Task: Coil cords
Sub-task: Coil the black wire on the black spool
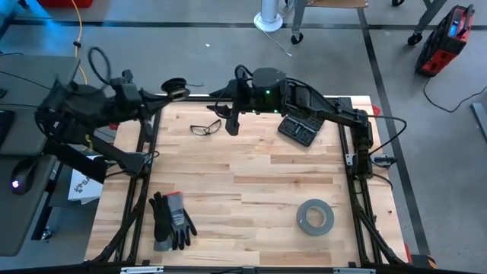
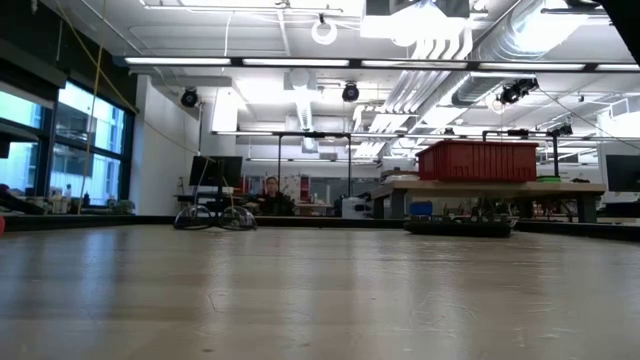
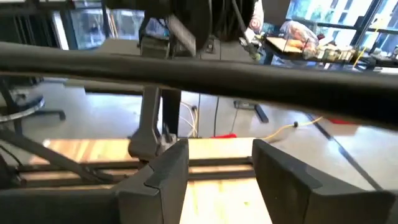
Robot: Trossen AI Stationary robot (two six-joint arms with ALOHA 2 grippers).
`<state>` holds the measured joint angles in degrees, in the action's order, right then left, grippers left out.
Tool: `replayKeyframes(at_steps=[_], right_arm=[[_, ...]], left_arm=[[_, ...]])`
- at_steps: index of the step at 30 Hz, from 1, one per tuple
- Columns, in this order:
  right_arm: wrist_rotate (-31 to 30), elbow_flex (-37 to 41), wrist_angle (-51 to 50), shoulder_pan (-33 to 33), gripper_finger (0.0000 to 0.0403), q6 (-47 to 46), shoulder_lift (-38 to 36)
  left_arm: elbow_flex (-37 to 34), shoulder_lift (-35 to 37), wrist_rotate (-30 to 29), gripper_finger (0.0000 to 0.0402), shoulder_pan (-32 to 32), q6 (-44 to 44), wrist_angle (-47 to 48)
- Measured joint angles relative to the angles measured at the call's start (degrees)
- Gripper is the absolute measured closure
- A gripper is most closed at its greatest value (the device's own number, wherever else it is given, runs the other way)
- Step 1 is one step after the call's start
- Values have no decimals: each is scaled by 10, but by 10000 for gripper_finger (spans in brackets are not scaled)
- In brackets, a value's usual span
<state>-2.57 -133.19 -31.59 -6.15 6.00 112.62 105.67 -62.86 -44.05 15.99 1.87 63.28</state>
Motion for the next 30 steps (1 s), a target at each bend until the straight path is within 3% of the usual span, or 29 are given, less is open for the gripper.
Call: replayKeyframes(at_steps=[8,19,23,30], right_arm=[[-17,0,-9,7,229,83,-1],[-15,0,36,-6,229,41,-4],[21,0,36,-7,229,30,-4],[33,0,35,-12,230,90,2]], left_arm=[[27,0,58,401,0,12,-1],[29,-2,77,401,0,31,-2],[29,-2,77,401,0,30,-8],[29,-3,92,400,0,25,-45]])
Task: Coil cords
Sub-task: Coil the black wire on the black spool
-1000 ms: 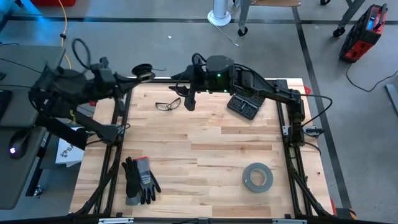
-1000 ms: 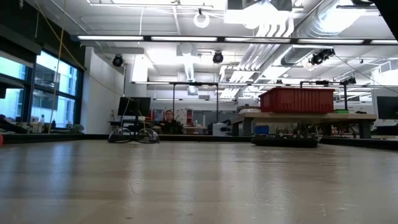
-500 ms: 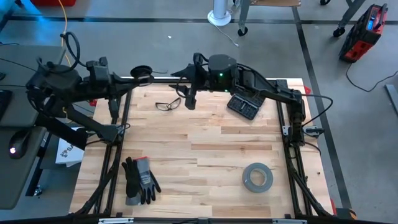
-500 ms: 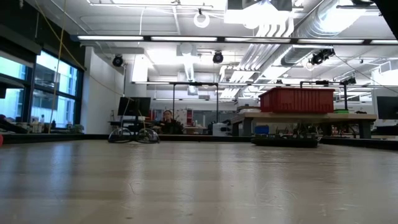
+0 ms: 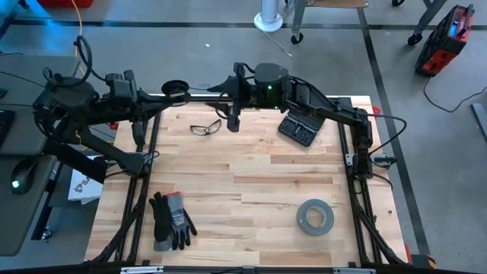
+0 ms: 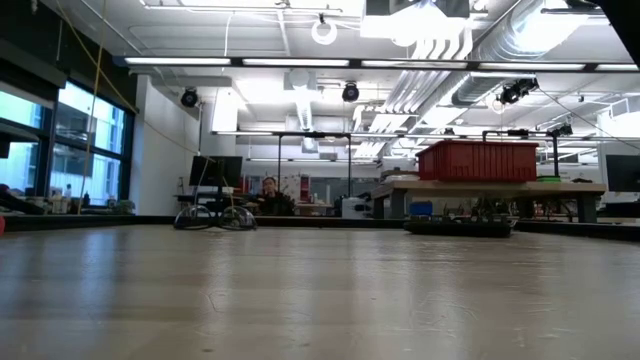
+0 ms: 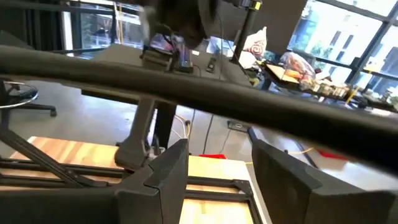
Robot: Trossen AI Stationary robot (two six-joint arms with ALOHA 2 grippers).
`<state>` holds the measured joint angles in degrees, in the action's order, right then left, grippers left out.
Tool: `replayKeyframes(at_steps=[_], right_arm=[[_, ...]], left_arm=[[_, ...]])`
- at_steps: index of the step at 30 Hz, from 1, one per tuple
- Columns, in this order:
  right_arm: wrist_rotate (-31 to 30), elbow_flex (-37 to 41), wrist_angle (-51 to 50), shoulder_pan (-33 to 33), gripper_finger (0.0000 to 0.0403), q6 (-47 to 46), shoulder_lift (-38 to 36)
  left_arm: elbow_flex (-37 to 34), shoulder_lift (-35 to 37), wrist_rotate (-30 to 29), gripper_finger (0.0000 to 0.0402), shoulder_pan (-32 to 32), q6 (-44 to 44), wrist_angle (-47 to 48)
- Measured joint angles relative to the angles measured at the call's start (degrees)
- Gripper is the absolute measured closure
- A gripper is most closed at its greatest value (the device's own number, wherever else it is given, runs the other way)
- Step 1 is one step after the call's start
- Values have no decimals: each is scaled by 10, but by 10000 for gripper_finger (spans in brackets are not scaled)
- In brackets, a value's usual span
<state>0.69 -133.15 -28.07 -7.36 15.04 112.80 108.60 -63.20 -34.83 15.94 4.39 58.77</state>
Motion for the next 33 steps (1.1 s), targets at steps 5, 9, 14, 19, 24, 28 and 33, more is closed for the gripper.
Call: replayKeyframes(at_steps=[5,9,14,19,24,28,33], right_arm=[[-2,0,0,-7,246,-10,2],[-11,0,-1,-6,255,-7,2],[-42,0,-33,-6,256,4,2],[-73,0,-56,-6,256,26,2],[-61,0,-18,-6,257,20,2],[-55,0,1,-6,257,33,2],[-45,0,-5,-6,263,31,2]], left_arm=[[0,0,1,400,0,0,-4],[0,0,14,400,0,0,-6],[0,0,15,400,0,0,-9],[0,0,13,400,0,-1,-10],[0,-1,13,400,0,-1,-13],[0,-2,13,400,0,-6,-13],[0,-2,11,400,0,-10,-13]])
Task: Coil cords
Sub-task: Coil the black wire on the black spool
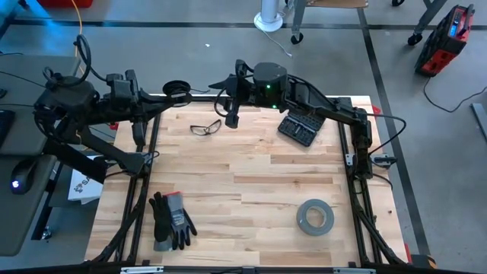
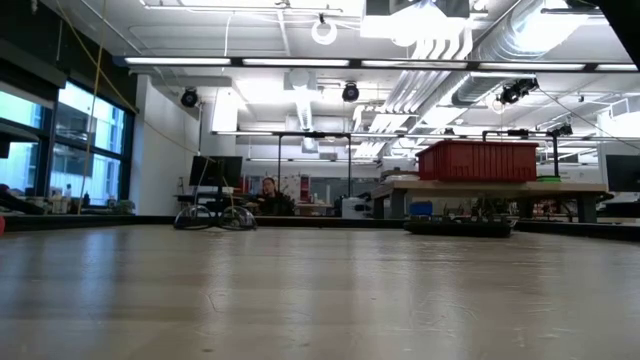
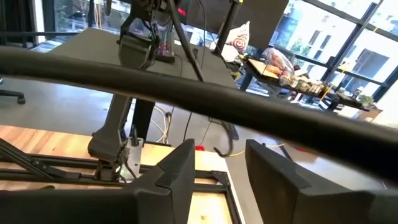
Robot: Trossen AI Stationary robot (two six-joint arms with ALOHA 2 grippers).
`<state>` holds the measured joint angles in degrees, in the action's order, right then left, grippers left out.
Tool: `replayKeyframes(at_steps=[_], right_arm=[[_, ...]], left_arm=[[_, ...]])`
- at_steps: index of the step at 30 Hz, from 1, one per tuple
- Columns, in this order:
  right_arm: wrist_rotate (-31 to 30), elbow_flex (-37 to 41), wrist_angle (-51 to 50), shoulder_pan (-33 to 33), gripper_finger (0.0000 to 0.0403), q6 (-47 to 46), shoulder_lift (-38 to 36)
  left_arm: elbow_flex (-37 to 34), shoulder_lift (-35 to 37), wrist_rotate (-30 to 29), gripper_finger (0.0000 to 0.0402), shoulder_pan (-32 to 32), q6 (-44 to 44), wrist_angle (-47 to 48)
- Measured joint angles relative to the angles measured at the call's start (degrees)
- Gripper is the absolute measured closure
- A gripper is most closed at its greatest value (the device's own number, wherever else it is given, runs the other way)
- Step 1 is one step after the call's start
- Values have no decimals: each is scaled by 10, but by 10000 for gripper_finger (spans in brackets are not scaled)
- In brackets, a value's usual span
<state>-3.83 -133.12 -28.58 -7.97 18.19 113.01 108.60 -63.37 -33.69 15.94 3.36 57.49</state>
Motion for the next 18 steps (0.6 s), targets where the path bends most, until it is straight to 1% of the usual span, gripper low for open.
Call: replayKeyframes(at_steps=[2,8,11,16,18], right_arm=[[0,0,1,0,275,3,0],[8,0,8,0,332,-1,0],[8,0,12,0,345,-2,0],[8,0,-3,1,353,-1,-1],[8,0,-13,3,375,-7,-1]], left_arm=[[0,0,0,400,0,0,0],[0,0,0,400,-1,0,0],[0,0,-1,400,-1,0,0],[0,0,-5,400,-1,0,-1],[0,0,-13,400,-1,0,-13]])
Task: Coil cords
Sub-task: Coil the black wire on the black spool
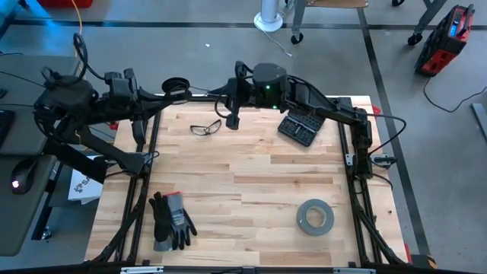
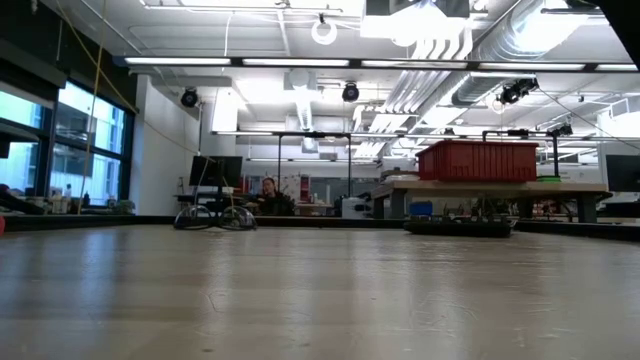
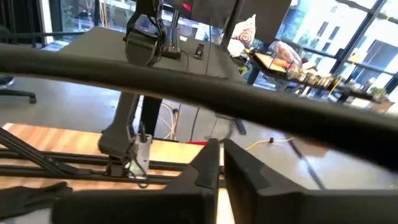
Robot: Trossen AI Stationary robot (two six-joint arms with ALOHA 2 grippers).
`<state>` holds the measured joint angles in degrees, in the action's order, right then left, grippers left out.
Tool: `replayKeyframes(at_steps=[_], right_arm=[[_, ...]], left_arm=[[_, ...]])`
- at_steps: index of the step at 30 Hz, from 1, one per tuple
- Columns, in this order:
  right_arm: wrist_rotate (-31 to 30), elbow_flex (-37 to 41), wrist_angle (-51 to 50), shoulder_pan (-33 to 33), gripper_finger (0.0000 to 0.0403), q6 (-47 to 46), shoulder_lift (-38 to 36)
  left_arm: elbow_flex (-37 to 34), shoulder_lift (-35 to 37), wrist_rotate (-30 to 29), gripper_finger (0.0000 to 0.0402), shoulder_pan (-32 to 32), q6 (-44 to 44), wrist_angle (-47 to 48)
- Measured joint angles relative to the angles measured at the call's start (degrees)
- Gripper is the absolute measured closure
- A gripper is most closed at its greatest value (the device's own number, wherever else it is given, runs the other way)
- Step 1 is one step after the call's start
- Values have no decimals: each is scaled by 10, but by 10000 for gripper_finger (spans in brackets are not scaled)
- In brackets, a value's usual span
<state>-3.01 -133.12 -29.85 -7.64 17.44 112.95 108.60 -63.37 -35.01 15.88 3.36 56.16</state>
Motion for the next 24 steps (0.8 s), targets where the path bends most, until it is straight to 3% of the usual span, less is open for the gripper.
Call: replayKeyframes(at_steps=[2,7,13,18,24], right_arm=[[1,0,-4,3,395,-19,0],[31,0,27,26,402,-54,11],[17,0,41,56,398,-64,33],[6,0,-30,67,373,-70,22],[-29,-1,-77,74,301,-97,-13]], left_arm=[[0,0,-3,400,-1,4,-9],[0,-20,-3,400,-19,35,-9],[-1,-48,9,400,-32,39,-14],[0,-37,7,400,-32,35,-53],[0,-21,7,400,-32,21,-87]])
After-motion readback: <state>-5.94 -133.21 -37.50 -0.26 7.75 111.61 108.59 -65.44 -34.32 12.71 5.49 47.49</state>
